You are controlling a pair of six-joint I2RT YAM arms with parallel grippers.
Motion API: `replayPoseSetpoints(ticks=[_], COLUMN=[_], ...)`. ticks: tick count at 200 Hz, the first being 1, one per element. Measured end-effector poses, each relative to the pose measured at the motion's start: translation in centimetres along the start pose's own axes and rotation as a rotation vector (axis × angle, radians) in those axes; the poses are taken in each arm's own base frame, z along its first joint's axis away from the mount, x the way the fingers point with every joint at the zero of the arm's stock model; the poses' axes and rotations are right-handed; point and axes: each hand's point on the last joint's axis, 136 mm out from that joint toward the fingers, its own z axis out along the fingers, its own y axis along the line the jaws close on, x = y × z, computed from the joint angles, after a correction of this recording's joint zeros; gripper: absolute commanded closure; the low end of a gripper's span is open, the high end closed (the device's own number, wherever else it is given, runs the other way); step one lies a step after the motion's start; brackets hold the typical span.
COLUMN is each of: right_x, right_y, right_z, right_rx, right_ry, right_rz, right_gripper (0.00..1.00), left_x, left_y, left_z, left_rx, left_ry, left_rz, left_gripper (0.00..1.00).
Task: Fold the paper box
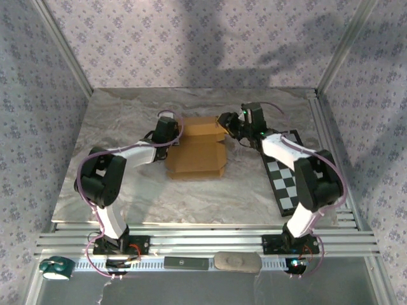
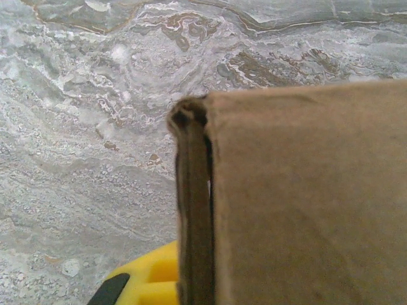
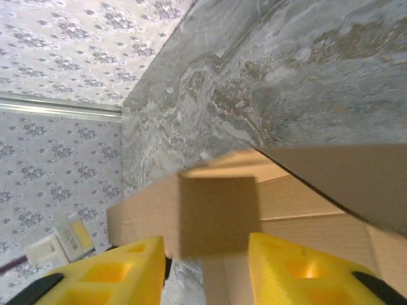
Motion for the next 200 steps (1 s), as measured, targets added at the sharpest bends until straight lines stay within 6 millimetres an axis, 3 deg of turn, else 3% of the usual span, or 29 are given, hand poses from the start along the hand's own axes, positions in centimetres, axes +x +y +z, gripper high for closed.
replayPoseSetpoints(ticks=[29, 51, 69, 99, 122, 148, 200], right_x=[-0.9, -1.5, -2.1, -2.5, -2.0, -2.5, -4.1], right_y=[1.5, 3.1, 2.3, -2.6, -4.0, -2.4, 3.4], right_z=[-4.4, -7.4, -8.2, -6.7, -5.0, -3.5, -2.3], right_rx=[-0.048, -0.1, -0.113, -0.052, -0.055, -0.133, -0.347], right_ry=[-0.099, -0.173, -0.204, -0.175, -0.116, -0.071, -0.038], right_rz=[-0.048, -0.107, -0.122, -0.069, -0.033, -0.003, 0.042], right_gripper=[0.52, 0.63, 0.73, 0.74, 0.67, 0.64, 0.63], left_x=[-1.0, -2.3, -3.2, -4.3, -5.4, -6.2, -6.7], left_y=[1.3, 2.0, 2.7, 3.7, 4.3, 4.6, 4.2], left_z=[-0.4, -1.4, -2.5, -4.4, -5.3, -5.7, -6.1], left_rx=[0.014, 0.042, 0.078, 0.138, 0.186, 0.25, 0.349], left_ry=[0.002, -0.019, -0.036, -0.064, -0.083, -0.09, -0.071], left_rz=[-0.063, -0.124, -0.187, -0.29, -0.362, -0.446, -0.558], left_gripper=[1.0, 1.0, 1.0, 1.0, 1.0, 1.0, 1.0])
